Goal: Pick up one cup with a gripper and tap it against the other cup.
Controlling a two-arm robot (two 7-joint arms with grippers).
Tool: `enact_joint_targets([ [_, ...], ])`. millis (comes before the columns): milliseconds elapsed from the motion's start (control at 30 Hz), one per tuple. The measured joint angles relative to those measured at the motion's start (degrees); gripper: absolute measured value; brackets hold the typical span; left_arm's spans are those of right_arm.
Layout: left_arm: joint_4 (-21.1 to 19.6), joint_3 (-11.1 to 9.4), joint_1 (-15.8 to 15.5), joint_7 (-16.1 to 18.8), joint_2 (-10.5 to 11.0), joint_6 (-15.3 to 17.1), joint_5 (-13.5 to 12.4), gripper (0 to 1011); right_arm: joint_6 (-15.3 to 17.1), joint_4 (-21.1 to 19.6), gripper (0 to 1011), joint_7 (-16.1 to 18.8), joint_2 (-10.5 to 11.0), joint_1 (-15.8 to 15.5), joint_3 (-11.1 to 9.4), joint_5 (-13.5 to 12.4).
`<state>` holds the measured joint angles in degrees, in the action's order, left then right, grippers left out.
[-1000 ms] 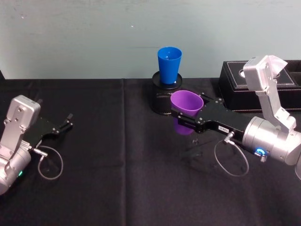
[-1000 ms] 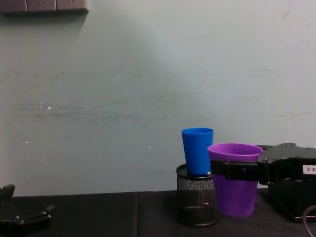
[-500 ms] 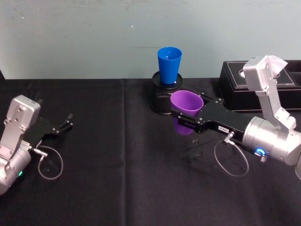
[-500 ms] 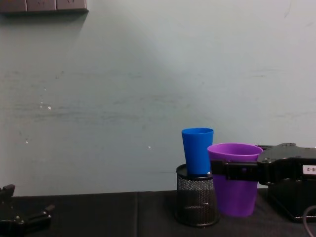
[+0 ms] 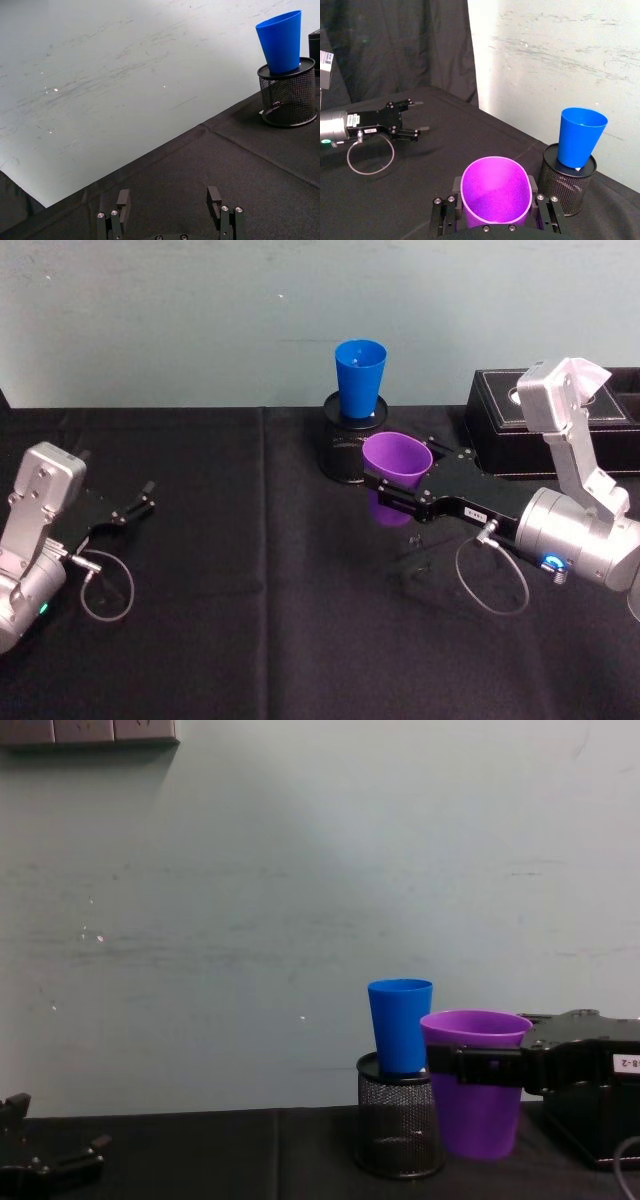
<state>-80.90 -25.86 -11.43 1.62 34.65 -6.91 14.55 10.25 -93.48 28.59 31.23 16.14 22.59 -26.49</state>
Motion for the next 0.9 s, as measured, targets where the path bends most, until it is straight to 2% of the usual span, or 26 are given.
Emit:
enact_joint_targets([
  [900, 0.0, 0.0, 0.0, 0.0, 0.0, 0.0, 0.0, 1000, 0.0, 0.0, 720, 0.0, 0.0, 0.0, 0.0, 0.0],
])
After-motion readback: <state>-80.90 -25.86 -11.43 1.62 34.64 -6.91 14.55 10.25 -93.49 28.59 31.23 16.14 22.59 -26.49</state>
